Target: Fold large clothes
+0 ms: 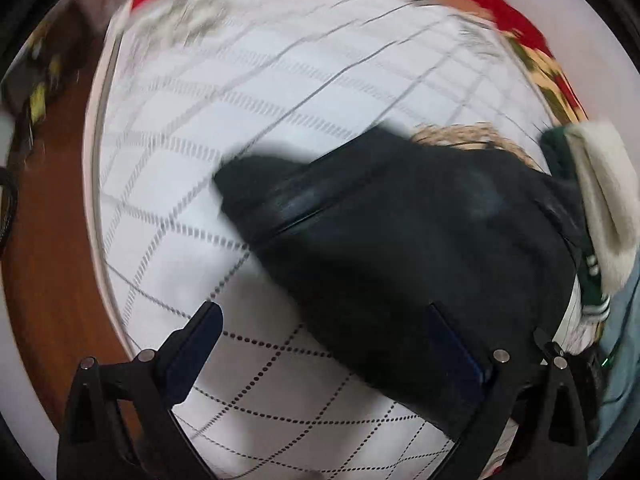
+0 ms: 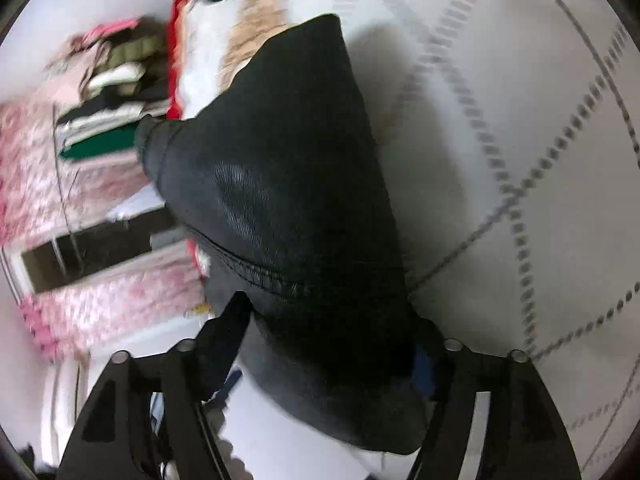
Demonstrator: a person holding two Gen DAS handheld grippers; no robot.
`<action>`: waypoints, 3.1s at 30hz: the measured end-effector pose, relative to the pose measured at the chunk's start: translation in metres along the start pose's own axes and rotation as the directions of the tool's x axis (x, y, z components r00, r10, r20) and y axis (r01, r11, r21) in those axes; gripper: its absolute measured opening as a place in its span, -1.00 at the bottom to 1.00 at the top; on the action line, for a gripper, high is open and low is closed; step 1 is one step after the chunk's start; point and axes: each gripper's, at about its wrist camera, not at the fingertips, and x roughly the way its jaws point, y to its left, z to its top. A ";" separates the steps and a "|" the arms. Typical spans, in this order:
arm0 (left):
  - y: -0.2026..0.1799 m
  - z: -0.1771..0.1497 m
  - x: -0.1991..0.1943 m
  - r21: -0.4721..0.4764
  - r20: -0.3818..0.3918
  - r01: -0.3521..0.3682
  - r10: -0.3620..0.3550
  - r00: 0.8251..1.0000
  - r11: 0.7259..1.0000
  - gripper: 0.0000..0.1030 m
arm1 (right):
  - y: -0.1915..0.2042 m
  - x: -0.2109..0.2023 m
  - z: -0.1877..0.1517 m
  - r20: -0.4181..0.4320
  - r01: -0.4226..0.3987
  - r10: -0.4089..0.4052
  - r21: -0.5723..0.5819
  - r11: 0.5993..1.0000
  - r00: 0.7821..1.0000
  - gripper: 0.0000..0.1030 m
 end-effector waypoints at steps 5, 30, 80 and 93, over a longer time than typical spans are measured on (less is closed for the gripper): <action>0.019 0.019 0.031 -0.153 0.004 0.159 -0.161 0.987 0.975 1.00 | 0.003 0.021 0.006 -0.010 -0.093 0.093 -0.014 0.996 0.996 0.66; -0.065 0.133 -0.092 0.174 0.162 0.305 -0.333 0.929 0.936 -0.62 | 0.182 -0.048 -0.021 0.156 -0.145 0.175 -0.184 0.972 0.972 -0.20; -0.445 0.151 -0.094 0.785 0.233 -0.053 -0.215 0.948 0.618 1.00 | 0.286 -0.266 0.202 0.582 0.750 -0.680 0.170 0.639 0.447 1.00; -0.364 0.114 -0.277 0.897 0.186 -0.033 -0.309 0.933 0.442 1.00 | 0.442 -0.279 -0.043 0.675 0.759 -0.713 0.359 0.543 0.191 1.00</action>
